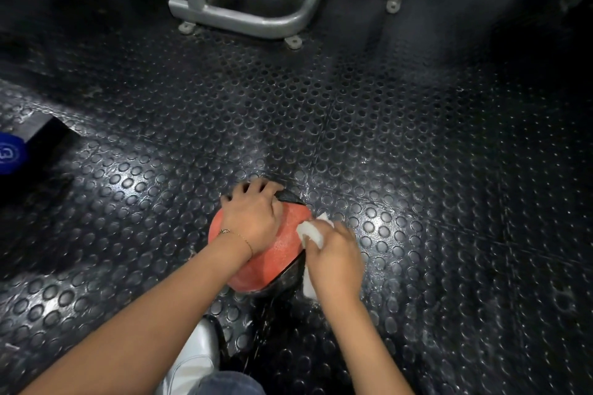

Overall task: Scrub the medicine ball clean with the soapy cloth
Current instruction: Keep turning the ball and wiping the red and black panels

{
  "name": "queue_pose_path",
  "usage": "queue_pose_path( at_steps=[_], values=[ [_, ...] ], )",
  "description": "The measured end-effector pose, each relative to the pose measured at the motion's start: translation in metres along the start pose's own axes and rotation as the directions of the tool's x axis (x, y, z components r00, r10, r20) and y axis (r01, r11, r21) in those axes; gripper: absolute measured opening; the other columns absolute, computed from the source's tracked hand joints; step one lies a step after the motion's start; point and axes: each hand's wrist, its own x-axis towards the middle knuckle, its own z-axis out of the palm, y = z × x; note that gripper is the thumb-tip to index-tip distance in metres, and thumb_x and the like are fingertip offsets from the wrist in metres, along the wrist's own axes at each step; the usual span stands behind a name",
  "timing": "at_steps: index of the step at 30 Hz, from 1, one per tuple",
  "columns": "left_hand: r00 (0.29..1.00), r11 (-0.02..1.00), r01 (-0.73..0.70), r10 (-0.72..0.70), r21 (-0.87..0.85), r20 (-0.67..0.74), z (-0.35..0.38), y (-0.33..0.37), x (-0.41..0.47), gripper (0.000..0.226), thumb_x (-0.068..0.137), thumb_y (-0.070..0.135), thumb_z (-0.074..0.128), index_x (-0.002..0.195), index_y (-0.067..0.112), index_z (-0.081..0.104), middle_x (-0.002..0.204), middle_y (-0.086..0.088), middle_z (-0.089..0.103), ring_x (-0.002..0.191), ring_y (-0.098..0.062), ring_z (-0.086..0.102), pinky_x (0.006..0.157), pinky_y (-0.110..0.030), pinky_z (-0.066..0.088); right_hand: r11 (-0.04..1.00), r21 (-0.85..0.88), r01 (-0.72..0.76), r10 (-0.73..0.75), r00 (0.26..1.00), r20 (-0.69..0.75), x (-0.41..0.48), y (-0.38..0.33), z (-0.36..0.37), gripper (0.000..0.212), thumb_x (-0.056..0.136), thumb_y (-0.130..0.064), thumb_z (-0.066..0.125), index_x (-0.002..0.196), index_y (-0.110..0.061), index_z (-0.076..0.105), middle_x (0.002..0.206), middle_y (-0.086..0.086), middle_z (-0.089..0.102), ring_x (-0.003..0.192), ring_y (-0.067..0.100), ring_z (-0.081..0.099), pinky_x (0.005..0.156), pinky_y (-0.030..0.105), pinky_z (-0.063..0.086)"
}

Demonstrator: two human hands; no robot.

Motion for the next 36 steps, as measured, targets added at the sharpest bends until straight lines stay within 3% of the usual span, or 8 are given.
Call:
queue_pose_path(
  at_steps=[4,7,12,16,21,26,31,36],
  values=[
    [1.0,1.0,-0.01,0.01,0.024,-0.025,0.003,0.002,-0.002,0.041,0.096,0.031,0.029,0.136,0.03,0.04,0.143,0.003,0.036,0.129,-0.027,0.033,0.106,-0.05,0.028,0.998,-0.058,0.004,-0.004,1.0,0.004,0.01,0.002,-0.005,0.031,0.087,-0.023,0.056,0.118,-0.023,0.06,0.117,-0.001,0.056,0.109,0.022,0.045,0.08,0.031,0.039],
    [0.999,1.0,-0.023,0.023,0.022,-0.031,0.002,-0.001,-0.002,0.04,0.097,0.03,0.029,0.135,0.03,0.041,0.143,0.004,0.036,0.129,-0.026,0.033,0.104,-0.047,0.028,0.989,-0.087,0.118,-0.123,0.99,-0.066,-0.005,0.002,0.002,0.027,0.076,-0.018,0.069,0.103,-0.017,0.068,0.099,0.003,0.062,0.094,0.027,0.055,0.068,0.032,0.044],
    [1.0,1.0,-0.022,0.022,0.018,-0.019,0.001,0.004,-0.002,0.05,0.092,0.037,0.018,0.135,0.029,0.042,0.143,0.004,0.038,0.13,-0.027,0.033,0.102,-0.048,0.03,0.998,-0.054,-0.016,0.017,1.0,0.008,0.016,0.006,-0.006,0.027,0.088,-0.025,0.055,0.115,-0.024,0.061,0.114,-0.001,0.057,0.106,0.02,0.046,0.083,0.032,0.043],
    [0.999,0.999,-0.032,0.033,0.038,-0.016,0.002,0.0,0.0,0.04,0.097,0.031,0.028,0.135,0.029,0.041,0.142,0.004,0.037,0.129,-0.027,0.034,0.103,-0.047,0.031,0.992,-0.081,0.099,-0.106,0.991,-0.082,-0.006,-0.002,0.001,0.026,0.077,-0.02,0.069,0.103,-0.022,0.068,0.1,0.0,0.062,0.093,0.025,0.055,0.069,0.03,0.043],
    [1.0,1.0,-0.016,0.016,0.005,-0.015,0.001,0.006,0.001,0.04,0.097,0.031,0.03,0.135,0.029,0.042,0.142,0.004,0.038,0.129,-0.028,0.033,0.105,-0.049,0.03,0.997,-0.071,-0.028,0.028,1.0,0.004,0.01,0.004,-0.005,0.031,0.089,-0.026,0.054,0.12,-0.024,0.057,0.115,-0.001,0.056,0.107,0.019,0.045,0.08,0.03,0.039],
    [1.0,1.0,-0.02,0.02,-0.01,0.008,-0.003,0.003,0.008,0.04,0.098,0.03,0.027,0.134,0.03,0.043,0.14,0.003,0.04,0.128,-0.026,0.035,0.105,-0.047,0.031,0.994,-0.05,0.094,-0.098,0.991,-0.095,-0.017,0.003,0.006,0.025,0.077,-0.021,0.069,0.102,-0.021,0.069,0.097,0.0,0.063,0.091,0.024,0.056,0.066,0.027,0.037],
    [1.0,1.0,-0.016,0.016,-0.013,0.024,-0.002,0.004,0.009,0.041,0.098,0.031,0.026,0.135,0.03,0.042,0.14,0.003,0.04,0.127,-0.027,0.035,0.105,-0.048,0.031,0.99,0.068,-0.125,0.123,0.992,0.026,0.004,0.013,0.004,0.028,0.087,-0.027,0.056,0.114,-0.026,0.062,0.111,-0.002,0.055,0.103,0.019,0.049,0.075,0.028,0.043],
    [0.999,1.0,-0.013,0.013,-0.002,0.03,-0.003,0.004,0.01,0.04,0.098,0.031,0.026,0.135,0.03,0.042,0.14,0.002,0.04,0.127,-0.027,0.035,0.105,-0.049,0.032,0.992,0.069,-0.101,0.099,0.995,0.031,-0.012,0.012,0.009,0.029,0.087,-0.026,0.055,0.115,-0.024,0.062,0.122,-0.003,0.054,0.112,0.019,0.047,0.082,0.027,0.039]
  ],
)
